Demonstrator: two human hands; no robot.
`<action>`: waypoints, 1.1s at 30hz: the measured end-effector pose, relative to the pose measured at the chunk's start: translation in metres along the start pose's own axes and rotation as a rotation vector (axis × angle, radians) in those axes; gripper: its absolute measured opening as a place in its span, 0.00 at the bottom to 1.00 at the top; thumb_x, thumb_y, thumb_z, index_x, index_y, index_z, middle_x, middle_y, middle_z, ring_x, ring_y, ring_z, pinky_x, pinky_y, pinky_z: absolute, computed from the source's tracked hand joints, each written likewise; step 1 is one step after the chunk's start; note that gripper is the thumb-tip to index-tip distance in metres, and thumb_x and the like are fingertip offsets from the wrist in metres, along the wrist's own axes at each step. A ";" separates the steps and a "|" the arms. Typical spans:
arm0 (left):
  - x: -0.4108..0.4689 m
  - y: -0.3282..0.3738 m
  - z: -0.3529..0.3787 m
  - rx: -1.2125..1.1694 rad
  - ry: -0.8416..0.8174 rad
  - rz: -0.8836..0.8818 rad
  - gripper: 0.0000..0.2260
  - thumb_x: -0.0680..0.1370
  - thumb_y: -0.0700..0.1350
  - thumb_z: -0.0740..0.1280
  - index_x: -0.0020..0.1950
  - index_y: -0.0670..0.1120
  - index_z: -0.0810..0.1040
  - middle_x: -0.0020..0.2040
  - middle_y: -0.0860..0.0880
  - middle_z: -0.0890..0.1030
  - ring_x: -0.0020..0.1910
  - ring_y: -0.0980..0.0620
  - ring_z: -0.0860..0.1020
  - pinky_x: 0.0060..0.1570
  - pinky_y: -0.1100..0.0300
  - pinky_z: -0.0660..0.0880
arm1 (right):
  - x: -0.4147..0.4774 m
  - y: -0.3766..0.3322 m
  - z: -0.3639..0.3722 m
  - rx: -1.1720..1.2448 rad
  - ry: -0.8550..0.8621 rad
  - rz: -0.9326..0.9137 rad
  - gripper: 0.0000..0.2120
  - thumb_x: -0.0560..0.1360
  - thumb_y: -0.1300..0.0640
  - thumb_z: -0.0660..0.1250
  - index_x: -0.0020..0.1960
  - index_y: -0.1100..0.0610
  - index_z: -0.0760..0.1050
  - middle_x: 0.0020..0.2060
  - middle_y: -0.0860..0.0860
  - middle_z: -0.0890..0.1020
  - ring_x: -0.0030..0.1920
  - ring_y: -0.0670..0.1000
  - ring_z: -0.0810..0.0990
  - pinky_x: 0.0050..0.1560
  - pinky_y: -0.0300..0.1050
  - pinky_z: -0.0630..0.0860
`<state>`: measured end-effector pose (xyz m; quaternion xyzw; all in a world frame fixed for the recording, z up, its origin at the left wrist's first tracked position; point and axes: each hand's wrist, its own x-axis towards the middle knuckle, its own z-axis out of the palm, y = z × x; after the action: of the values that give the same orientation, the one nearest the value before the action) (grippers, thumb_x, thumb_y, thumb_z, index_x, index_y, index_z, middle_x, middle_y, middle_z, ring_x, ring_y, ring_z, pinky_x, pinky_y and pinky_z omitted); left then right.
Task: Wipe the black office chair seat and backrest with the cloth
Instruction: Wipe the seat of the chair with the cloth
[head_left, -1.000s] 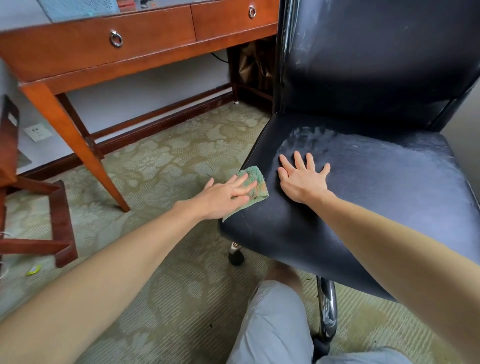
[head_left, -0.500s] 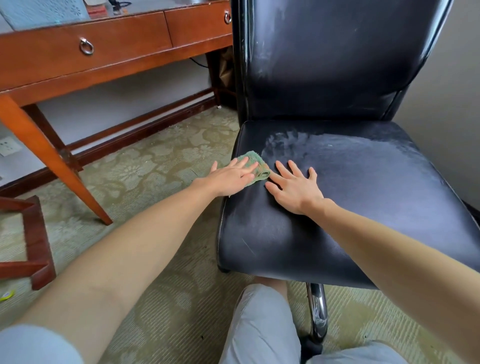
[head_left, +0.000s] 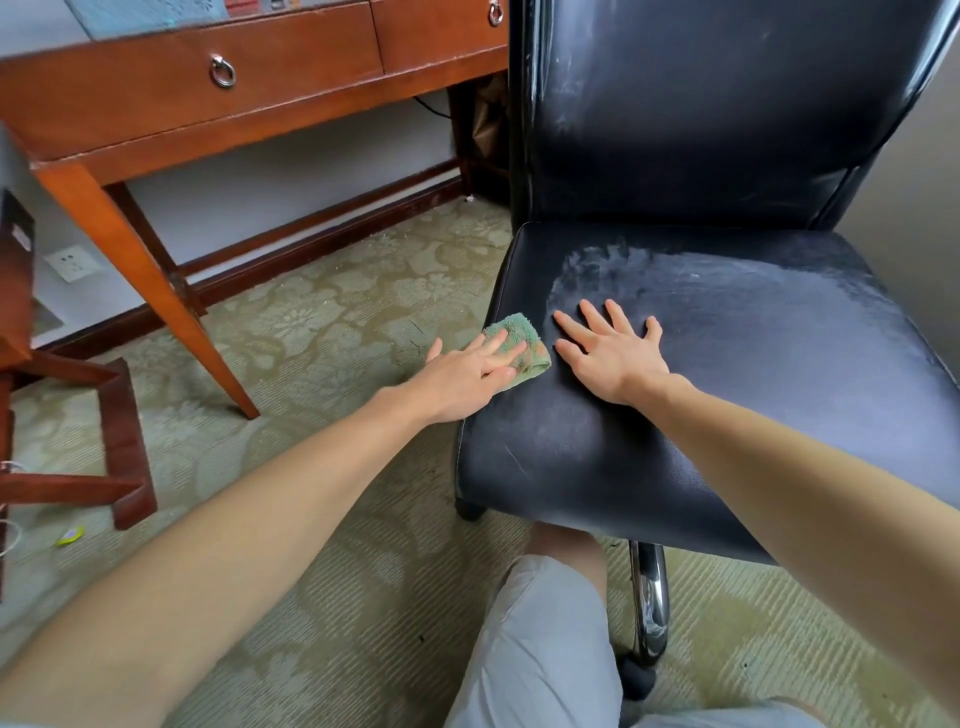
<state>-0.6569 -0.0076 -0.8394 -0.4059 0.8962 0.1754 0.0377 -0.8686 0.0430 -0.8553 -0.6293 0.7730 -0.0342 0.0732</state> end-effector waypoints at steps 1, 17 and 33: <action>-0.005 0.001 0.003 0.006 0.013 0.002 0.20 0.85 0.55 0.48 0.78 0.63 0.52 0.79 0.58 0.47 0.79 0.54 0.46 0.74 0.39 0.36 | 0.000 0.000 0.000 0.002 -0.004 0.001 0.24 0.80 0.38 0.40 0.76 0.36 0.46 0.78 0.45 0.47 0.78 0.53 0.42 0.72 0.67 0.39; 0.024 -0.036 -0.045 -0.139 0.190 -0.078 0.21 0.83 0.48 0.58 0.76 0.61 0.63 0.79 0.54 0.57 0.78 0.46 0.57 0.75 0.38 0.48 | -0.034 -0.077 0.007 0.025 0.023 -0.468 0.26 0.80 0.38 0.51 0.75 0.46 0.60 0.77 0.51 0.58 0.77 0.51 0.52 0.75 0.58 0.49; 0.076 -0.024 -0.041 0.042 -0.095 0.043 0.19 0.84 0.57 0.51 0.76 0.68 0.57 0.80 0.58 0.48 0.79 0.49 0.48 0.71 0.32 0.35 | -0.029 -0.037 0.006 0.033 -0.042 -0.579 0.25 0.80 0.38 0.42 0.76 0.39 0.54 0.78 0.43 0.49 0.77 0.43 0.40 0.76 0.49 0.35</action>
<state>-0.6867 -0.0907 -0.8239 -0.3770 0.9052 0.1765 0.0852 -0.8265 0.0643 -0.8536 -0.8230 0.5589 -0.0532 0.0869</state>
